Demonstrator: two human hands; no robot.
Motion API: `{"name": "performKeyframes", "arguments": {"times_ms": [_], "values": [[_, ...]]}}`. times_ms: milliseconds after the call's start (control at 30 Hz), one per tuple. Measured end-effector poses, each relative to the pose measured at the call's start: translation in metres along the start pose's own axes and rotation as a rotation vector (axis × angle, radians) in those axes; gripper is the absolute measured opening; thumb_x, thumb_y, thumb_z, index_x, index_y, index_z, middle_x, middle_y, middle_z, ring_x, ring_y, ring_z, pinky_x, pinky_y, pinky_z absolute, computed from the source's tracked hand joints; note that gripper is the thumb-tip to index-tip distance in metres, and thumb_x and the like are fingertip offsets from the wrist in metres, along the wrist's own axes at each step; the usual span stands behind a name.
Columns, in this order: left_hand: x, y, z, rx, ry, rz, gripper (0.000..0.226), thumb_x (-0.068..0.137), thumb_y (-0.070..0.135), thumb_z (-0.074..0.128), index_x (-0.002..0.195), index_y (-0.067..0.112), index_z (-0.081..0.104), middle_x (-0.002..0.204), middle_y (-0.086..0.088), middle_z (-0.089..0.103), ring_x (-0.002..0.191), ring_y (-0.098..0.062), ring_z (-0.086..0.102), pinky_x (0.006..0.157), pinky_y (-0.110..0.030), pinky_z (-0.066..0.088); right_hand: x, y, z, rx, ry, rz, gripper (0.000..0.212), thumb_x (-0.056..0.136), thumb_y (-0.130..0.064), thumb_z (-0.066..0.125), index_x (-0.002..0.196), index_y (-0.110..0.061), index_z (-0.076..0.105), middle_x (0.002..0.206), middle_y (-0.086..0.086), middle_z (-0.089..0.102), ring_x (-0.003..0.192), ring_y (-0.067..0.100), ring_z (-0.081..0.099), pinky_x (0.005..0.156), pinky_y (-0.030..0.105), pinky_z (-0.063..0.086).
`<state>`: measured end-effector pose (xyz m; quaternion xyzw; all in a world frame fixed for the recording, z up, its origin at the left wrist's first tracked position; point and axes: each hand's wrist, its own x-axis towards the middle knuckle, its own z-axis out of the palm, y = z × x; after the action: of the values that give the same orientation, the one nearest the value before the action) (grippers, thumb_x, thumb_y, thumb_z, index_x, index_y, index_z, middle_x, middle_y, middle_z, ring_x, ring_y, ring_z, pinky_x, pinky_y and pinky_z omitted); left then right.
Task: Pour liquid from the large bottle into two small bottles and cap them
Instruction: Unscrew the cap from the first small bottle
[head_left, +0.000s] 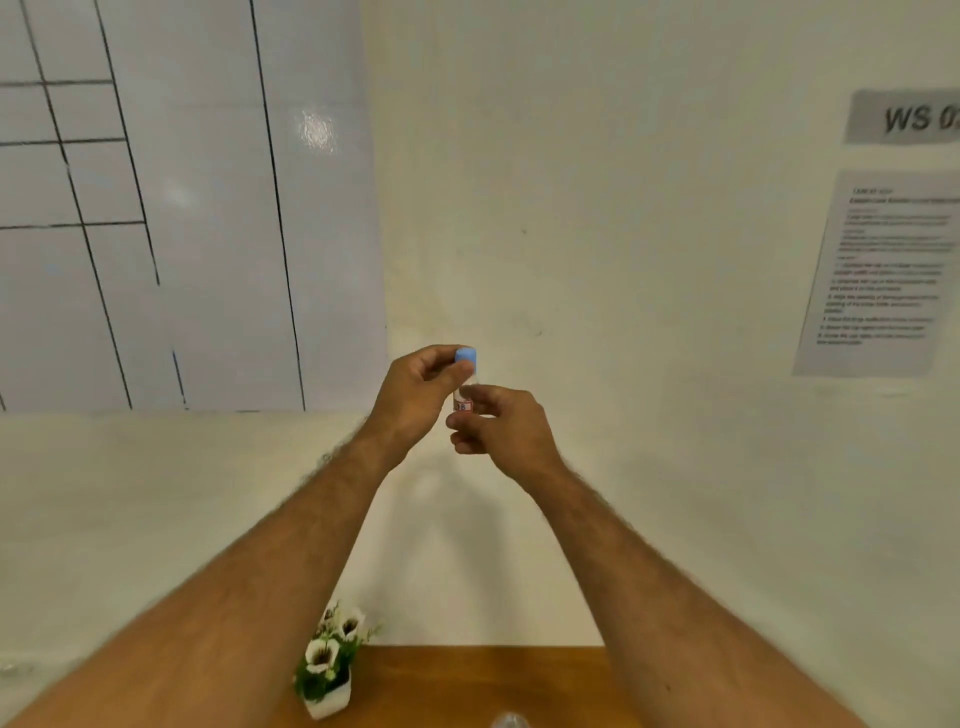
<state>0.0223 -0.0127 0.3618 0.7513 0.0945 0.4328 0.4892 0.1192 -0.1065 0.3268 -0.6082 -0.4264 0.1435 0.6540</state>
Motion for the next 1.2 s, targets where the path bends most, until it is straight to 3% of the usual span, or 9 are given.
{"name": "performKeyframes", "arguments": {"times_ms": [100, 233, 400, 600, 700, 767, 967, 1100, 1200], "values": [[0.013, 0.024, -0.001, 0.039, -0.131, 0.011, 0.027, 0.101, 0.026, 0.052, 0.126, 0.023, 0.064, 0.114, 0.009, 0.071, 0.109, -0.003, 0.064, 0.089, -0.014, 0.046, 0.008, -0.022, -0.007, -0.022, -0.022, -0.025, 0.037, 0.088, -0.004, 0.070, 0.124, -0.002, 0.063, 0.095, 0.012, 0.073, 0.068, 0.026, 0.073, 0.071, 0.033, 0.062], [0.025, 0.050, -0.003, 0.010, -0.232, 0.017, 0.027, 0.104, 0.025, 0.045, 0.125, 0.020, 0.062, 0.115, 0.002, 0.072, 0.110, -0.007, 0.066, 0.094, -0.022, 0.052, 0.011, -0.045, -0.013, -0.063, -0.020, -0.078, 0.025, 0.090, -0.006, 0.068, 0.114, -0.001, 0.068, 0.084, 0.007, 0.073, 0.068, 0.028, 0.074, 0.072, 0.037, 0.063], [0.039, 0.072, 0.004, -0.006, -0.159, 0.018, 0.014, 0.099, 0.018, 0.056, 0.110, 0.018, 0.065, 0.104, -0.002, 0.072, 0.100, -0.013, 0.069, 0.090, -0.021, 0.053, 0.015, -0.065, -0.013, -0.127, 0.115, -0.125, 0.021, 0.087, -0.005, 0.070, 0.108, -0.001, 0.072, 0.086, 0.004, 0.073, 0.060, 0.025, 0.073, 0.068, 0.036, 0.063], [0.039, 0.077, 0.014, -0.019, 0.006, 0.055, 0.032, 0.080, 0.021, 0.080, 0.109, 0.020, 0.066, 0.102, 0.004, 0.071, 0.094, -0.009, 0.068, 0.078, -0.017, 0.053, 0.013, -0.069, -0.010, -0.162, 0.207, -0.142, 0.022, 0.091, -0.012, 0.069, 0.112, -0.005, 0.071, 0.089, 0.001, 0.074, 0.058, 0.017, 0.072, 0.073, 0.033, 0.062], [0.038, 0.080, 0.014, -0.105, -0.042, 0.071, 0.031, 0.092, 0.018, 0.066, 0.121, 0.026, 0.064, 0.118, 0.005, 0.068, 0.109, -0.010, 0.065, 0.090, -0.026, 0.054, 0.013, -0.072, -0.009, -0.140, 0.215, -0.140, 0.023, 0.091, -0.012, 0.069, 0.113, -0.005, 0.071, 0.083, -0.002, 0.073, 0.057, 0.017, 0.072, 0.070, 0.029, 0.062], [0.036, 0.082, 0.012, -0.105, -0.048, 0.105, 0.030, 0.095, 0.007, 0.054, 0.113, 0.026, 0.070, 0.118, 0.004, 0.070, 0.113, -0.015, 0.063, 0.093, -0.029, 0.053, 0.014, -0.073, -0.009, -0.137, 0.224, -0.131, 0.025, 0.089, -0.011, 0.071, 0.113, -0.004, 0.071, 0.079, -0.004, 0.072, 0.057, 0.018, 0.072, 0.067, 0.027, 0.062], [0.037, 0.083, 0.008, -0.074, -0.074, 0.110, 0.028, 0.096, 0.011, 0.057, 0.108, 0.033, 0.070, 0.115, 0.002, 0.066, 0.110, -0.014, 0.062, 0.097, -0.035, 0.051, 0.011, -0.071, -0.007, -0.129, 0.223, -0.118, 0.029, 0.088, -0.011, 0.072, 0.115, -0.003, 0.070, 0.075, -0.007, 0.070, 0.055, 0.019, 0.072, 0.065, 0.029, 0.062], [0.038, 0.081, 0.007, -0.047, -0.091, 0.128, 0.028, 0.093, 0.006, 0.060, 0.103, 0.030, 0.073, 0.111, 0.007, 0.071, 0.104, -0.011, 0.065, 0.095, -0.028, 0.053, 0.010, -0.070, -0.008, -0.144, 0.219, -0.107, 0.033, 0.086, -0.012, 0.074, 0.118, -0.003, 0.069, 0.089, 0.006, 0.073, 0.056, 0.020, 0.072, 0.066, 0.030, 0.062], [0.038, 0.079, 0.008, -0.045, -0.103, 0.092, 0.024, 0.093, 0.013, 0.064, 0.108, 0.030, 0.071, 0.112, 0.005, 0.068, 0.109, -0.016, 0.062, 0.095, -0.033, 0.050, 0.010, -0.069, -0.008, -0.144, 0.225, -0.106, 0.031, 0.087, -0.012, 0.074, 0.117, -0.003, 0.069, 0.081, -0.001, 0.071, 0.055, 0.019, 0.071, 0.060, 0.024, 0.061]]}}
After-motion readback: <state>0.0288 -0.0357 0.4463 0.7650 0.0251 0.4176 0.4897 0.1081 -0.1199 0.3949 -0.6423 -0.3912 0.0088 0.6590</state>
